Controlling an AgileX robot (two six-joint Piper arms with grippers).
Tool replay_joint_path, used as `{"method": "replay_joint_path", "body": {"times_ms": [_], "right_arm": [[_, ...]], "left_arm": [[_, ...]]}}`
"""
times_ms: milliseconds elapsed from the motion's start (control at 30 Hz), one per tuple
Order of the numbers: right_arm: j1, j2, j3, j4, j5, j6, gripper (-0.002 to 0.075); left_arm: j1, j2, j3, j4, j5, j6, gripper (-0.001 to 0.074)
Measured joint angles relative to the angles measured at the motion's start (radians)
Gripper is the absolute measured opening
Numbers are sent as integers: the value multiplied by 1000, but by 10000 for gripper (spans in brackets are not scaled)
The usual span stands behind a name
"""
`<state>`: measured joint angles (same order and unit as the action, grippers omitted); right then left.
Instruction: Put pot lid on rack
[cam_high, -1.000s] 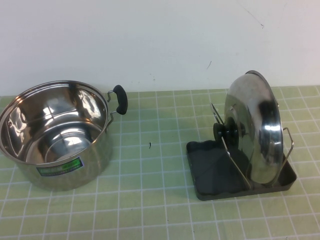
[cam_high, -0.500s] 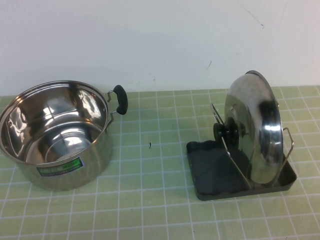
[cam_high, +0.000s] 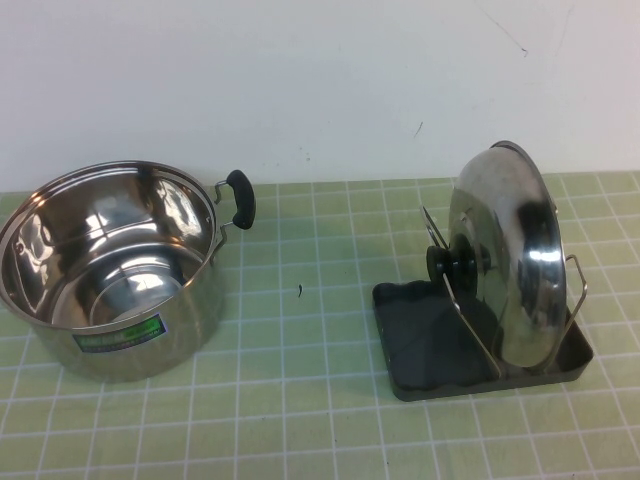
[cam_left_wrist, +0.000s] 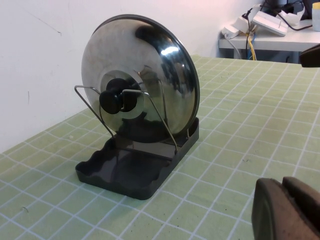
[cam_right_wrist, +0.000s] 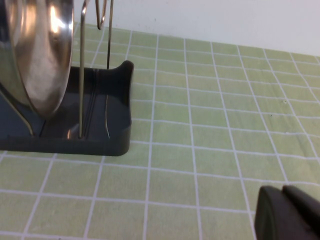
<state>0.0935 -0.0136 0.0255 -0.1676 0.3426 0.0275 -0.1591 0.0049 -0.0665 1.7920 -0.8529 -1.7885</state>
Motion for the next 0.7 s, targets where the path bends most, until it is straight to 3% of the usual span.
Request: {"method": "replay_joint_path", "body": {"times_ms": [567, 700], "right_arm": [[0, 0, 0, 0, 0, 0, -1], [0, 0, 0, 0, 0, 2, -1]], "left_arm": [[0, 0, 0, 0, 5, 28, -2], [0, 0, 16, -54, 120, 41, -2]]}}
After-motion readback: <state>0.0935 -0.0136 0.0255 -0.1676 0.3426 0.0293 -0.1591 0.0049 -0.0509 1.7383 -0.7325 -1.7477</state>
